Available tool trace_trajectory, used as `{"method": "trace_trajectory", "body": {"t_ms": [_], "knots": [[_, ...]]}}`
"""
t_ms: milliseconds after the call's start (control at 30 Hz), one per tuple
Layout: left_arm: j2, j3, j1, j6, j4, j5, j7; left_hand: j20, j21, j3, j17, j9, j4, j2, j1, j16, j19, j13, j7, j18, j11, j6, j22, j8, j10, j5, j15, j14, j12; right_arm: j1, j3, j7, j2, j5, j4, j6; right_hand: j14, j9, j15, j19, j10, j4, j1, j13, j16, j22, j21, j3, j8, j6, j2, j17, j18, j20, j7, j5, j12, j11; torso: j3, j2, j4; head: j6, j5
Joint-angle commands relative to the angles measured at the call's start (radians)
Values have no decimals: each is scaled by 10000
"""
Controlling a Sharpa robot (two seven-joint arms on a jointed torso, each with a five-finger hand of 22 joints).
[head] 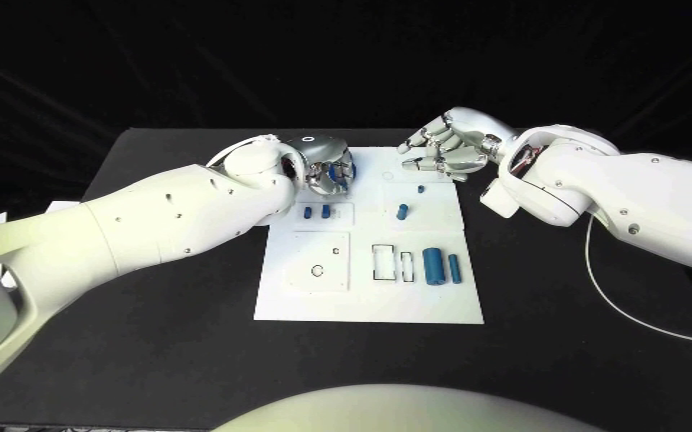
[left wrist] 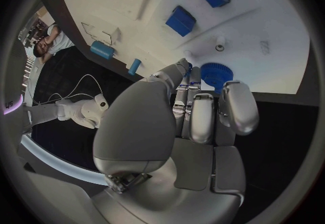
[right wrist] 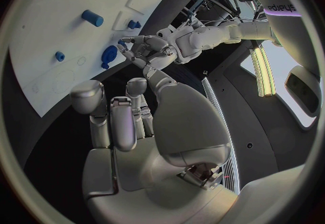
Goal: Assemble the parts on the task board
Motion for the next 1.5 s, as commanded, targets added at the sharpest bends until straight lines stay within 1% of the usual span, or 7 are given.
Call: {"method": "trace_trajectory", "body": {"t_ms": [33,167,333,467,967,1100,1500], "knots": [[-316,79,86,-181,310,585,-73,-57,75,67,-16,-16,-25,23,-102,-1,197,16,18,-129,-4,27,21,-56,56,-14,-69,312,-45,-18,0,88,14,-13,-11,134,490,-14,7,-52,-17,-3,-54,8,-27,-8,-45,57,23,57,26,2,167,23,8,51,32,-55,17,-15,48,4,1],[-756,135,163,3,588,870,-117,-53,95,83,-20,-25,-38,7,-131,2,197,17,18,-133,-1,28,42,-73,64,-17,-65,313,-82,-39,0,88,15,-12,-24,137,490,-14,7,-52,-17,-3,-54,8,-27,-8,-45,57,23,57,26,2,167,23,8,51,32,-55,31,-36,88,-5,-12],[-1036,149,187,401,588,1064,-209,-48,98,96,-25,-40,-43,-22,-193,6,190,18,20,-132,6,24,52,-102,71,-22,-59,315,-141,-58,0,88,6,-11,-30,136,490,-14,7,-52,-17,-3,-54,8,-27,-8,-45,57,23,57,26,2,167,23,8,51,32,-55,18,-36,122,-10,-14],[-1095,148,167,560,473,1118,-233,-43,84,107,-36,-52,-40,-35,-237,5,180,18,22,-128,11,20,45,-123,71,-24,-54,315,-185,-65,0,89,4,-10,-30,134,490,-14,7,-52,-17,-3,-54,8,-27,-8,-45,57,23,57,26,2,167,23,8,51,32,-55,15,-34,91,-15,17],[-858,120,25,700,210,1160,-186,-32,74,96,-50,-71,6,-60,-385,11,162,23,16,-124,14,34,49,-158,96,-36,-47,316,-277,-95,0,105,17,-9,-45,147,493,-15,7,-50,-15,-2,-58,7,-25,-13,-50,65,21,57,27,8,167,23,8,68,35,-55,16,-21,76,-44,8],[-803,119,8,687,171,1161,-190,-32,66,98,-50,-73,6,-59,-388,12,159,22,16,-122,13,32,43,-161,95,-35,-47,316,-282,-98,0,105,20,-9,-40,148,493,-15,7,-50,-15,-2,-58,7,-25,-13,-50,65,21,57,27,8,167,23,8,68,35,-55,37,-28,74,-48,6],[-620,97,-38,734,5,1113,-170,-31,49,112,-46,-80,1,-53,-392,17,152,23,14,-117,13,24,32,-175,93,-32,-47,318,-305,-100,0,107,20,-9,-34,153,493,-15,7,-50,-15,-2,-58,7,-25,-13,-50,65,21,57,27,8,167,23,8,68,35,-55,26,-27,66,-56,-12]]}}
